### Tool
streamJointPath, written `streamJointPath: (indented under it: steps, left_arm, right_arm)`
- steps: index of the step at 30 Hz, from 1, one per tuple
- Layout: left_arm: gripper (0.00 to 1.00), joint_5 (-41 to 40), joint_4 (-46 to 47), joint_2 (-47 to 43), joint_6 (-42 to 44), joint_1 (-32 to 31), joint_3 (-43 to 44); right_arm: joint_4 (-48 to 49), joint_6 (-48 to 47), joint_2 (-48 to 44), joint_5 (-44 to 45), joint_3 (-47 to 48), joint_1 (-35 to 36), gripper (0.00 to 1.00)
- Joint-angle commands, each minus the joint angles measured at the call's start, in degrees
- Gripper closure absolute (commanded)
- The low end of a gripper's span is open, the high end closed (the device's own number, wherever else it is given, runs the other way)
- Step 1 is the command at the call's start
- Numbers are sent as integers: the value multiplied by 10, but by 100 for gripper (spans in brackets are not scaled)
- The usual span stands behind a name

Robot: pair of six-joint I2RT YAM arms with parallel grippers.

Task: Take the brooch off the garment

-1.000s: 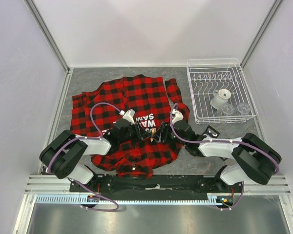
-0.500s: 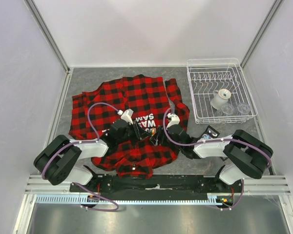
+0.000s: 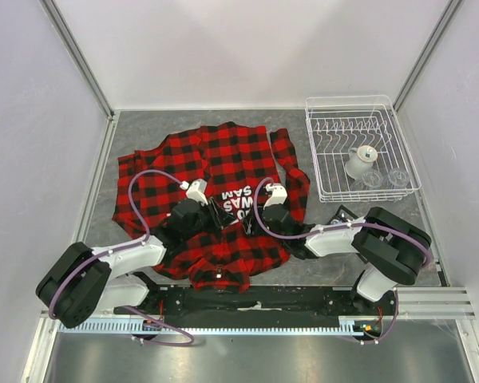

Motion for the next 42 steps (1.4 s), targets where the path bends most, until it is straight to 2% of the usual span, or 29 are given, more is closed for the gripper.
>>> streamJointPath:
  steps: [1, 7, 12, 15, 18, 21, 30, 33, 38, 40, 42]
  left_arm:
    - [69, -26, -7, -21, 26, 4, -12]
    - [68, -24, -11, -33, 24, 6, -14]
    - [67, -28, -24, -51, 31, 9, -14]
    - [67, -28, -28, -53, 32, 10, -13]
    - [67, -21, -30, -55, 32, 10, -12]
    - [66, -18, -38, -59, 32, 12, -9]
    - [63, 7, -108, -90, 61, 24, 12]
    - [63, 15, -131, -77, 75, 30, 23]
    - [63, 37, -96, -53, 69, 33, 22]
    - [63, 58, -73, -28, 64, 33, 24]
    - [65, 76, -61, -1, 64, 33, 32]
  right_arm:
    - [-2, 3, 2, 55, 24, 6, 46]
    - [-15, 5, 17, 59, 37, 8, 55]
    - [-13, 3, 24, 57, 37, 11, 56]
    - [-15, 2, 27, 58, 39, 12, 60]
    - [-14, -2, 28, 60, 37, 12, 67]
    - [-10, -10, 32, 58, 37, 12, 80]
    - [14, -54, 48, -10, 42, 12, 100]
    - [24, -57, 41, -25, 36, 8, 100]
    - [56, -65, 31, -82, 14, -25, 99]
    - [56, -63, 34, -112, 13, -42, 85]
    - [50, -62, 30, -112, 9, -44, 77]
